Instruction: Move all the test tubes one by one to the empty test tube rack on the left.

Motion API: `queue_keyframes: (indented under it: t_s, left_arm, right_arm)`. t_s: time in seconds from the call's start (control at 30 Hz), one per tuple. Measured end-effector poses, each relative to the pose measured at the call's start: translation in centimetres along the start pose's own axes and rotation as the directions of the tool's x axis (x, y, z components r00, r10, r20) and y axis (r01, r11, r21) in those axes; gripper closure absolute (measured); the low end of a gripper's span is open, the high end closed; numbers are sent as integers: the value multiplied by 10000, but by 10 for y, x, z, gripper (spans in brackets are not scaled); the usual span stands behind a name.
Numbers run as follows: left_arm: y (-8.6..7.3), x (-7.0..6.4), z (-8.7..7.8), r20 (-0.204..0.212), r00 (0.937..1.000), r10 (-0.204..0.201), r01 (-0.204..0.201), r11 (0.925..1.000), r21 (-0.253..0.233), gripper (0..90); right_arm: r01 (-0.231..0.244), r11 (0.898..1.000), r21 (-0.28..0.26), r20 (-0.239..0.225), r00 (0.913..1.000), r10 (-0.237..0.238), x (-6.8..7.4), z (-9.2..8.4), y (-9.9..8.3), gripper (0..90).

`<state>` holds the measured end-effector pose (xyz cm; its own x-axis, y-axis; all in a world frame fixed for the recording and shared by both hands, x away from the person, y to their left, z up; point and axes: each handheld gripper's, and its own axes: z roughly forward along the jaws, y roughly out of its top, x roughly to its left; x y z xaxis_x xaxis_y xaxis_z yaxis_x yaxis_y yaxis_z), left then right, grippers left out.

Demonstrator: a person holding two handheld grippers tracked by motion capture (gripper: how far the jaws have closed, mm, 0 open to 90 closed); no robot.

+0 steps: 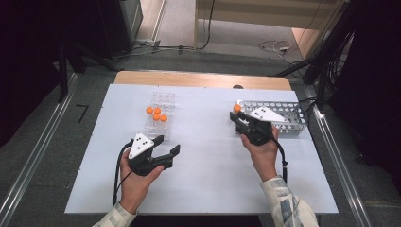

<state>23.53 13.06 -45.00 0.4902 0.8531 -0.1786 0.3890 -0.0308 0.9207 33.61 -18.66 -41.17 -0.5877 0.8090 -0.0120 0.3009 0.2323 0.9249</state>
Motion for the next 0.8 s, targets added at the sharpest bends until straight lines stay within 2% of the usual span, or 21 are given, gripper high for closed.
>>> queue_keyframes:
  t_s: [0.1,0.17,0.3,0.4,0.57,0.63,0.7,0.8]
  left_arm:
    - [3,-3,0,110,9999,31,-30,10000,-81,308]
    - [5,-6,0,158,9999,44,-42,9999,-167,311]
    - [11,-12,1,382,9992,144,-131,9993,-353,340]
    - [15,-17,3,642,9976,256,-228,9987,-447,391]
    - [20,-25,8,1056,9929,549,-491,9972,-567,497]
    - [20,-27,11,1060,9916,743,-694,9964,-487,553]
    - [19,-28,14,1094,9911,763,-723,9966,-398,592]
    - [18,-27,18,1098,9903,852,-826,9962,-278,617]
  right_arm:
    - [207,9994,268,-689,9974,-188,20,3,-9,720]
    - [511,9976,457,-1081,9931,-459,34,6,-15,720]
    - [972,9923,767,-1904,9783,-811,61,12,-24,720]
    - [1123,9897,885,-2472,9650,-873,79,16,-29,720]
    - [1353,9858,993,-2957,9500,-1006,99,24,-33,720]
    - [1349,9857,1008,-3046,9474,-985,104,26,-34,720]
    - [1439,9849,965,-3168,9425,-1066,107,27,-34,720]
    - [1457,9846,971,-3240,9400,-1071,111,28,-35,720]
